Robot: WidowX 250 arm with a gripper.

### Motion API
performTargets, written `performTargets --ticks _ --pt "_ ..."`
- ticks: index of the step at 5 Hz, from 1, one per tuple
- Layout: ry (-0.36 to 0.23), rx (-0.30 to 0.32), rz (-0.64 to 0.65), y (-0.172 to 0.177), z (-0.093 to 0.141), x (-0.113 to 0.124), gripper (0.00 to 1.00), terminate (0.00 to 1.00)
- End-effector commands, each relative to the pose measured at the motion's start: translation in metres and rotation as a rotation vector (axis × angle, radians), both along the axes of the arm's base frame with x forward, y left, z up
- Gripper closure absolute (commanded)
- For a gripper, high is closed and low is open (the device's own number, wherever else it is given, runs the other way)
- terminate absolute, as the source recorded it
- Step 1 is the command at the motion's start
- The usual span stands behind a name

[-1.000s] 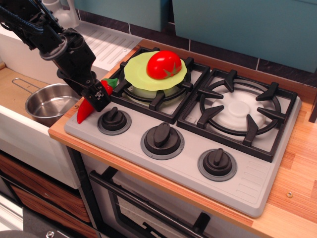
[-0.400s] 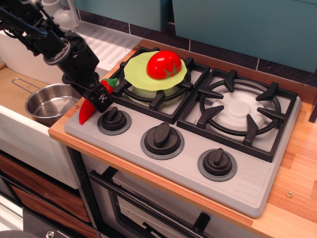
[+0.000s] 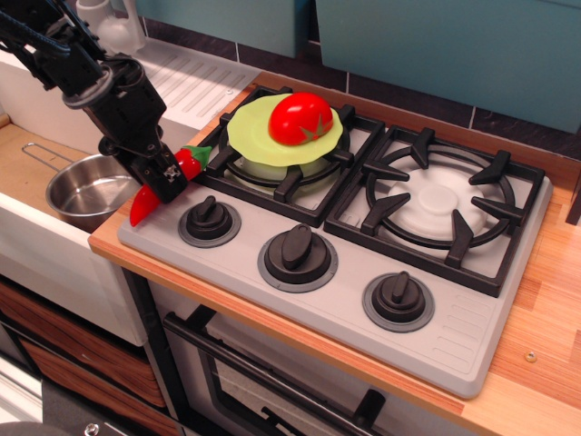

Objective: Put tomato on plate and redpepper in pot or pan in sink

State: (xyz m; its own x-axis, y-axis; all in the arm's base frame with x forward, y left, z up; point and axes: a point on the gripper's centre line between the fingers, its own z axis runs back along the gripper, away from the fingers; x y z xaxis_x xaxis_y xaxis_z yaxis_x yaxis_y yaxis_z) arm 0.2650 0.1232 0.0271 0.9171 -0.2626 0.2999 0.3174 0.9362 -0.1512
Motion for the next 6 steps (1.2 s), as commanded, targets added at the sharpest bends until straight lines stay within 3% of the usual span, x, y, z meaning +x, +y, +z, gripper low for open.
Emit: performTargets --ticks 1,4,6 --pt "0.001 0.048 -0.044 0.019 0.049 0.006 1.00 0.00" --pt "0.029 0.032 -0.118 0.057 0.056 0.017 1.00 0.00" --pt "0.027 0.009 -0.157 0.081 0.044 0.032 1.00 0.00"
